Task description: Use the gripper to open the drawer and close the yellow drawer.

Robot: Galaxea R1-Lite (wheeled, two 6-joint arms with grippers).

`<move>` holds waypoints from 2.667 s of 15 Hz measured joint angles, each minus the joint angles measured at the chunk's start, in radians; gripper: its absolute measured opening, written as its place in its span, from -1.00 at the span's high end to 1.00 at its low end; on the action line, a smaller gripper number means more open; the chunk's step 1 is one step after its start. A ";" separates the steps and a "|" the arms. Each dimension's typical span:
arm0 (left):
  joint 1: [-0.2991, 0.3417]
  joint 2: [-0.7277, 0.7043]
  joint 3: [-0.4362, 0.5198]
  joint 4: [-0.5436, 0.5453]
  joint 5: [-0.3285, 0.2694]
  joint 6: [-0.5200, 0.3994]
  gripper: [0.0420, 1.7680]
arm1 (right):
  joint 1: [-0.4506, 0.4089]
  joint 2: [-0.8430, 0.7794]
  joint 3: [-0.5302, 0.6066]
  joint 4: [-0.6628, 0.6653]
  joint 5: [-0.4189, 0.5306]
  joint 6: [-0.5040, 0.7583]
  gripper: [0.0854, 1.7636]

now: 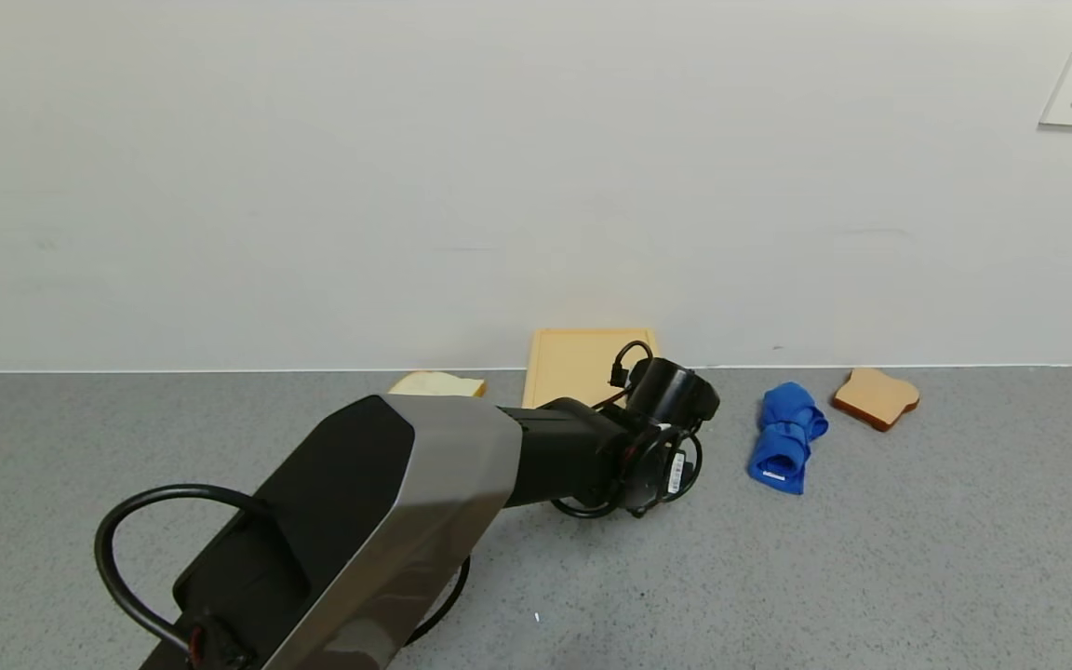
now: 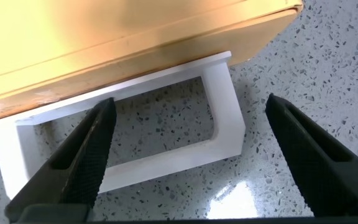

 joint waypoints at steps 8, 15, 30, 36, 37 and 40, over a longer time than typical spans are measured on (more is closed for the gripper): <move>-0.014 -0.124 0.006 0.087 0.030 0.026 -0.96 | 0.000 0.000 0.000 0.000 0.000 0.000 -0.94; 0.047 -0.390 0.018 0.153 0.104 0.085 -0.96 | 0.000 0.000 0.000 0.000 0.000 0.000 -0.94; 0.363 -1.110 0.694 0.022 -0.325 0.260 -0.96 | 0.000 0.000 0.000 0.000 0.000 0.000 -0.94; 0.390 -1.418 0.997 -0.076 -0.333 0.321 -0.96 | 0.000 0.000 0.000 0.000 0.000 0.000 -0.94; 0.416 -1.473 1.046 -0.076 -0.333 0.353 -0.96 | 0.000 0.000 0.000 0.000 0.000 0.000 -0.94; 0.494 -1.622 1.152 -0.077 -0.328 0.401 -0.96 | 0.000 0.000 0.000 0.000 0.000 0.000 -0.94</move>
